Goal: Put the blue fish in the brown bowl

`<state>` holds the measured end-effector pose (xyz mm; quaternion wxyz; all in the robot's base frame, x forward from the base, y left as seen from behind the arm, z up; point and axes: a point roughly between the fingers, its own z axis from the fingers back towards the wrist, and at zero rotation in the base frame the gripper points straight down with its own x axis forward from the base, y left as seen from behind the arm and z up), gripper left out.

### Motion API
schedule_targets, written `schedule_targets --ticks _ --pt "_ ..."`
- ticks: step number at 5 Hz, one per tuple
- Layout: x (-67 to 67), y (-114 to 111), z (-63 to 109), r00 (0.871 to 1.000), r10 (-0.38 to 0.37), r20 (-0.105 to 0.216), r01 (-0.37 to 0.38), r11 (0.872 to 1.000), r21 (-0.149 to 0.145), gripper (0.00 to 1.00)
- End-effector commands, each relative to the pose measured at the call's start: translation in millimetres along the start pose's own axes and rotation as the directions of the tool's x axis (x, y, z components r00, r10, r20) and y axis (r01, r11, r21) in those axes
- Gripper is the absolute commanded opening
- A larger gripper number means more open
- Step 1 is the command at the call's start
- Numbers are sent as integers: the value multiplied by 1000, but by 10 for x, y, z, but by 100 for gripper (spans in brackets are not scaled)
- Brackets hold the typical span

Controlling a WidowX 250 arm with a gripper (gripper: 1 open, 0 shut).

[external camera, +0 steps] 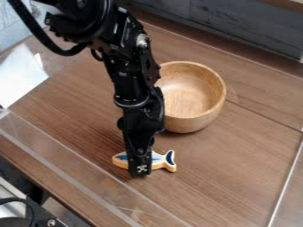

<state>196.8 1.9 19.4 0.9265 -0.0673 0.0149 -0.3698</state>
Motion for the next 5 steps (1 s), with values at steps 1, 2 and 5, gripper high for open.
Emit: schedule_targets --ticks 1,2,5 --pt "22 38 41 1000 1 23 -1 1000 12 0" --pt "23 37 34 1000 5 29 -6 1000 8 0" --pt "24 29 18 999 20 43 -20 1000 -5 0"
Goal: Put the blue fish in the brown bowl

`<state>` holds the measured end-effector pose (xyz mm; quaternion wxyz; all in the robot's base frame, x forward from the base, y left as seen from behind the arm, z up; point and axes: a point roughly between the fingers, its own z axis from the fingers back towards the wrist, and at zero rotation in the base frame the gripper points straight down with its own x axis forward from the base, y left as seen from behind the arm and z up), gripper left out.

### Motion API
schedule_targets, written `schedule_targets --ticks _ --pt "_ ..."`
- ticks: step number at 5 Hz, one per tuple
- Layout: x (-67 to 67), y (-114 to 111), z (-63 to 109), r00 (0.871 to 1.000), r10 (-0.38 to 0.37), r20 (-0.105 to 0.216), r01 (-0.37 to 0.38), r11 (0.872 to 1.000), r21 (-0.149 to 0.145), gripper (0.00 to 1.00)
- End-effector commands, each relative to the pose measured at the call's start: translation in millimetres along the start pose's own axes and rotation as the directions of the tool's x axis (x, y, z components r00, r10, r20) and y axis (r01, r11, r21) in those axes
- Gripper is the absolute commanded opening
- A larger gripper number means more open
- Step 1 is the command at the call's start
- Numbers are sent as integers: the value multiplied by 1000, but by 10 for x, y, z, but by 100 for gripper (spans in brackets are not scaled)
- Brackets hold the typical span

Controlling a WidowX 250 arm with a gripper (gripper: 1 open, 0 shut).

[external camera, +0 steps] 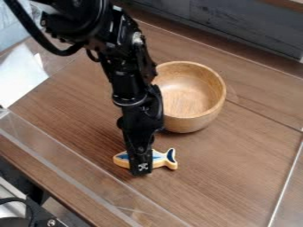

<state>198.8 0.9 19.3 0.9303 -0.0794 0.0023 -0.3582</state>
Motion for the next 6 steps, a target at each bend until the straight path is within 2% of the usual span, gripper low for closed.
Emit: schedule_targets --ticks 1,6 --pt "4 19 16 1000 3 14 -3 1000 4 0" --pt "0 -3 5 999 33 32 -32 999 -23 0"
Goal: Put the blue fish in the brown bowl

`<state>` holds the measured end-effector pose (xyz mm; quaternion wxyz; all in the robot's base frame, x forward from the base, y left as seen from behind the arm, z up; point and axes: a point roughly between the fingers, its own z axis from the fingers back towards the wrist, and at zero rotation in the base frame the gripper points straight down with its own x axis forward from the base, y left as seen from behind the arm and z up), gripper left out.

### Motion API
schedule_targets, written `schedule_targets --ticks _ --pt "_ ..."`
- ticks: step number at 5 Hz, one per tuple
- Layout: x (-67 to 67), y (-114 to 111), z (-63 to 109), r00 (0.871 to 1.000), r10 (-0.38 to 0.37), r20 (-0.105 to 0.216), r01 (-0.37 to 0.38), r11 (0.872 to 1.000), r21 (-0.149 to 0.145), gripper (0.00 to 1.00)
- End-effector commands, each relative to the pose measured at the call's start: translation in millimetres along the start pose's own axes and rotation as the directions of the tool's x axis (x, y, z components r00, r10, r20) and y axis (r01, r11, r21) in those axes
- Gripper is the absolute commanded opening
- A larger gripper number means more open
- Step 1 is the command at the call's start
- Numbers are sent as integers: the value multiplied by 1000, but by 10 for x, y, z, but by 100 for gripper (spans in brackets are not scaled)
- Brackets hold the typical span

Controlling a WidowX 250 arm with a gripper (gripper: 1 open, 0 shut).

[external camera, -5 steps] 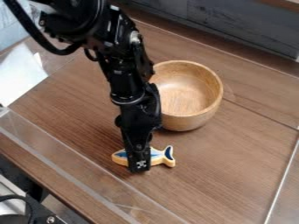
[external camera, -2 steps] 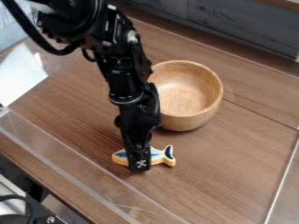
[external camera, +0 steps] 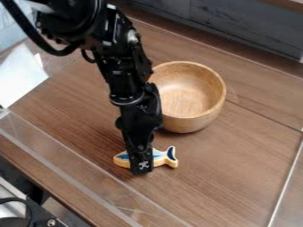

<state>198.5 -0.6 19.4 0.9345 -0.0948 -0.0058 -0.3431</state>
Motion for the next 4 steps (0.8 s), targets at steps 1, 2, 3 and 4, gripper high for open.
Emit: schedule_targets --ticks 1,2,3,4 --pt "-8 5 3 1000 9 6 -9 1000 -5 0" --pt "-10 11 0 1000 17 9 -17 1000 -13 0" --pt "-12 16 2 1000 25 11 -24 1000 -19 0" --pt "-16 21 0 999 33 14 -32 999 -24 0"
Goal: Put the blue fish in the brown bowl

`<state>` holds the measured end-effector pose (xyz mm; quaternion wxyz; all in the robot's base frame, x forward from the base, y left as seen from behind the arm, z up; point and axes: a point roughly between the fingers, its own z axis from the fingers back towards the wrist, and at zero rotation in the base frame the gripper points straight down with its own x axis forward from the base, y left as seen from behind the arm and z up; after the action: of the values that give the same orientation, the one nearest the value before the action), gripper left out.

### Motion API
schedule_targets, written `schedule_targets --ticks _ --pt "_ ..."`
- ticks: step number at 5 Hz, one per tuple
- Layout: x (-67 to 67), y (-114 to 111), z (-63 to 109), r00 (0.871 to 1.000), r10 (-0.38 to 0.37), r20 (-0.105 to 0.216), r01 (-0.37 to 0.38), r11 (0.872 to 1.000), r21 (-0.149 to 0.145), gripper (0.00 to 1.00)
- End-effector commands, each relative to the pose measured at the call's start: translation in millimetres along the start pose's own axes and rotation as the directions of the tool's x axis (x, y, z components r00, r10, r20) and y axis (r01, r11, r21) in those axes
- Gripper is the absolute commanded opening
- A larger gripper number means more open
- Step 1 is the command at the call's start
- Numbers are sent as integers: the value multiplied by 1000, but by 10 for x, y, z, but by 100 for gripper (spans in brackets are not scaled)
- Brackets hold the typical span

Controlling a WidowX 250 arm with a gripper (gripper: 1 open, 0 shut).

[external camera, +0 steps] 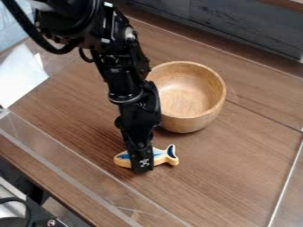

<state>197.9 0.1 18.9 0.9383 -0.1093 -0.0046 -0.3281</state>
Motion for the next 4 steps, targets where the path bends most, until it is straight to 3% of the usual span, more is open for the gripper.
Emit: schedule_targets --ticks 1,4 --pt "-11 21 8 1000 9 6 -9 1000 -3 0" --pt "-28 25 22 999 36 17 -35 999 -20 0"
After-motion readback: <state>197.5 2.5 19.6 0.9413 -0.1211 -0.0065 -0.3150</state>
